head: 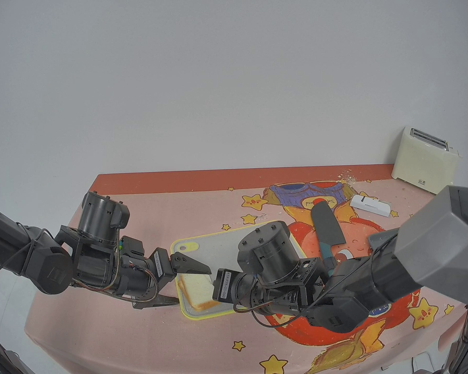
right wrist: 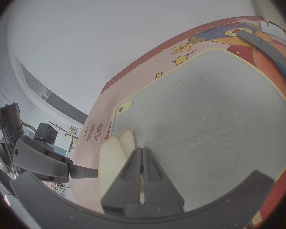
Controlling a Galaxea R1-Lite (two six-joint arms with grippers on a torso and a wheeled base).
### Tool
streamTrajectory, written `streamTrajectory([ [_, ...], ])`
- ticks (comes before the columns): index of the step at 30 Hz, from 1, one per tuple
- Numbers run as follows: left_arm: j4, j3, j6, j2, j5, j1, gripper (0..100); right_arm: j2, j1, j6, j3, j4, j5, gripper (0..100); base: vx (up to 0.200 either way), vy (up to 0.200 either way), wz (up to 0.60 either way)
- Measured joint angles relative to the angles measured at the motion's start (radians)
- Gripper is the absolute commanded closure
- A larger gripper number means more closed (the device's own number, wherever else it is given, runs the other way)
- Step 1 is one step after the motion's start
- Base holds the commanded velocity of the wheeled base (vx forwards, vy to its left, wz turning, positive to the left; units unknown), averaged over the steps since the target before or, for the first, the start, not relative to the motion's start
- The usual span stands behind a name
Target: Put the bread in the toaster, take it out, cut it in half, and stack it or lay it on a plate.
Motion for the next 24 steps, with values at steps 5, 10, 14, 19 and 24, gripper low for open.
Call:
streamTrajectory([
  [5,0.000,0.002,0.000,0.000,0.000,0.000,0,0.000,0.027,0.000,-0.001,-0.001,0.003,100,0.000,0.000,0.00],
  [10,0.001,0.001,0.000,-0.001,0.000,-0.001,0,-0.004,0.035,0.002,-0.001,-0.006,0.005,100,0.000,0.000,0.00],
  [14,0.002,-0.001,0.000,-0.001,0.000,0.000,0,-0.005,0.031,0.003,0.001,-0.020,0.003,100,0.000,0.000,0.00],
  [19,0.002,-0.002,0.000,-0.001,0.000,0.000,0,-0.004,0.011,0.003,-0.002,-0.028,0.003,100,0.000,0.000,0.00],
  [24,0.002,-0.002,0.000,-0.001,0.000,0.000,0,-0.005,0.027,0.013,-0.003,-0.032,0.017,100,0.000,0.000,0.00],
])
